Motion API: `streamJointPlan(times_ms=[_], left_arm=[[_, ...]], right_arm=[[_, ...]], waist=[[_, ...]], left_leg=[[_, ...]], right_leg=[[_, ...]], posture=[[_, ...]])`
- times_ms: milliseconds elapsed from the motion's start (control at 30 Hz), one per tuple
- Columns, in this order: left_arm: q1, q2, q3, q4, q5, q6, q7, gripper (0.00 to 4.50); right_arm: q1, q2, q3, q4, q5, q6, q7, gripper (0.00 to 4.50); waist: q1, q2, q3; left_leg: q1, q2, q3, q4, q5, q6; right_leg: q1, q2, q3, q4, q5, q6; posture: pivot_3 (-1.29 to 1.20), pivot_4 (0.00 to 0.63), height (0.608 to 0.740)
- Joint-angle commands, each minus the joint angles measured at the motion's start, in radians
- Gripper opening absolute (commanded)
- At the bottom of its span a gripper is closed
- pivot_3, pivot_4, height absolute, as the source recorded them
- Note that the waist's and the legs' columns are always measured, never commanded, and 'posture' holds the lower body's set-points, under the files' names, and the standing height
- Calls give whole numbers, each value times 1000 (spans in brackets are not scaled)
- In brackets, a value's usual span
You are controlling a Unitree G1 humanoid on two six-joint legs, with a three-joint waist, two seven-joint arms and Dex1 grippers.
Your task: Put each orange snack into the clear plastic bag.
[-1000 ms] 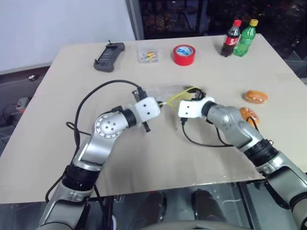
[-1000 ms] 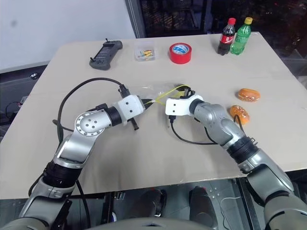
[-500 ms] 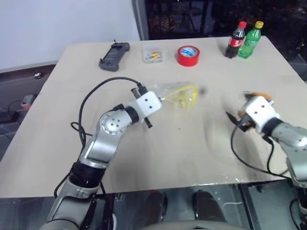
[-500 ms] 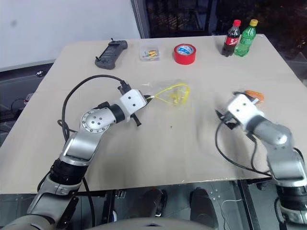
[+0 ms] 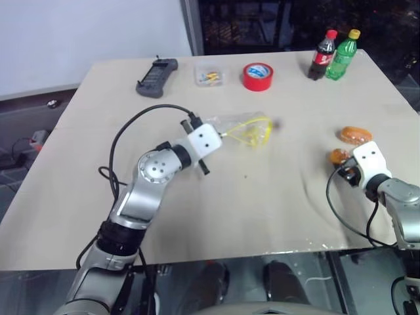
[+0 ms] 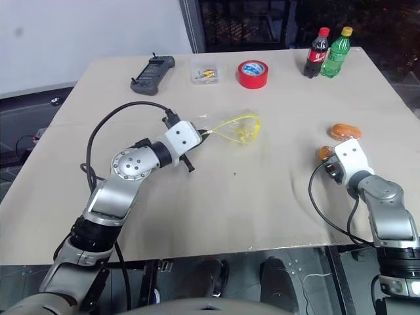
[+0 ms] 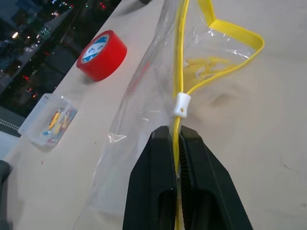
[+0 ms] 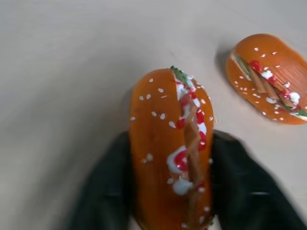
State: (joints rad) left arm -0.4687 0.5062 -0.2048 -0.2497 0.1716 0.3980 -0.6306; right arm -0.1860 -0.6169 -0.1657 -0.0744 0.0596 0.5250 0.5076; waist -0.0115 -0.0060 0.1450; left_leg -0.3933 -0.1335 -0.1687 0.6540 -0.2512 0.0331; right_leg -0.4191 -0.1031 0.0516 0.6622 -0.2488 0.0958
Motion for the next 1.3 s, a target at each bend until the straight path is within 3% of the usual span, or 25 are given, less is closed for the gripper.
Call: streamJointPlan(times_ms=[33, 200, 367, 633, 833, 933, 1033, 1300], left_arm=[[1, 7, 28, -42, -9, 0, 8, 0], [10, 10, 27, -45, -10, 2, 9, 0], [10, 7, 18, -50, -10, 1, 9, 0], [62, 15, -16, -112, -29, -58, -30, 0], [106, 15, -26, -151, -37, -53, -43, 0], [113, 4, -16, -151, -33, -15, -20, 0], [114, 3, -8, -145, -23, 19, -1, 0], [81, -34, 30, -112, -13, 111, 84, 0]], right_arm=[[-10, 2, -29, -131, 71, 44, 31, 1093], [-74, 72, 38, -322, 229, 151, 78, 1093], [-218, 191, 189, -379, 249, 271, 17, 1093], [-396, 317, 361, -129, 157, 183, -16, 1093], [-519, 443, 384, 167, 121, 34, -8, 1093], [-560, 487, 375, 266, 115, -30, 7, 2040], [-543, 468, 356, 218, 114, -21, 8, 3504], [-319, 231, 229, -182, 257, 114, 153, 3504]], waist=[[-1, 0, 0], [-5, 0, 0], [-3, 0, 0], [-6, 0, 0], [-20, 0, 0], [-26, 0, 0], [-25, 0, 0], [-20, 0, 0]], left_leg=[[0, 0, 0, 0, 0, 0], [0, 1, 0, 0, 0, 0], [0, 1, -1, 0, 0, 0], [-2, -1, -3, 1, 0, 0], [-2, 0, -3, 0, 0, -1], [-2, 0, -3, 0, 0, -1], [-2, 0, -4, 0, 0, -1], [-3, 0, -4, 0, 0, 0]], right_leg=[[0, 0, 0, 0, 0, 0], [0, 1, 0, 0, 0, 0], [0, 1, -1, 0, 0, 0], [-1, -1, -3, -1, 0, 0], [-1, 0, -3, 0, 0, 0], [-1, 0, -3, 0, 0, 0], [-1, 0, -4, 0, 0, 0], [-1, 0, -4, -1, 0, 0]], posture=[[0, 150, 740], [0, 150, 740], [0, 150, 740], [0, 150, 740], [0, 150, 740], [0, 150, 740], [0, 150, 740], [0, 150, 740]])
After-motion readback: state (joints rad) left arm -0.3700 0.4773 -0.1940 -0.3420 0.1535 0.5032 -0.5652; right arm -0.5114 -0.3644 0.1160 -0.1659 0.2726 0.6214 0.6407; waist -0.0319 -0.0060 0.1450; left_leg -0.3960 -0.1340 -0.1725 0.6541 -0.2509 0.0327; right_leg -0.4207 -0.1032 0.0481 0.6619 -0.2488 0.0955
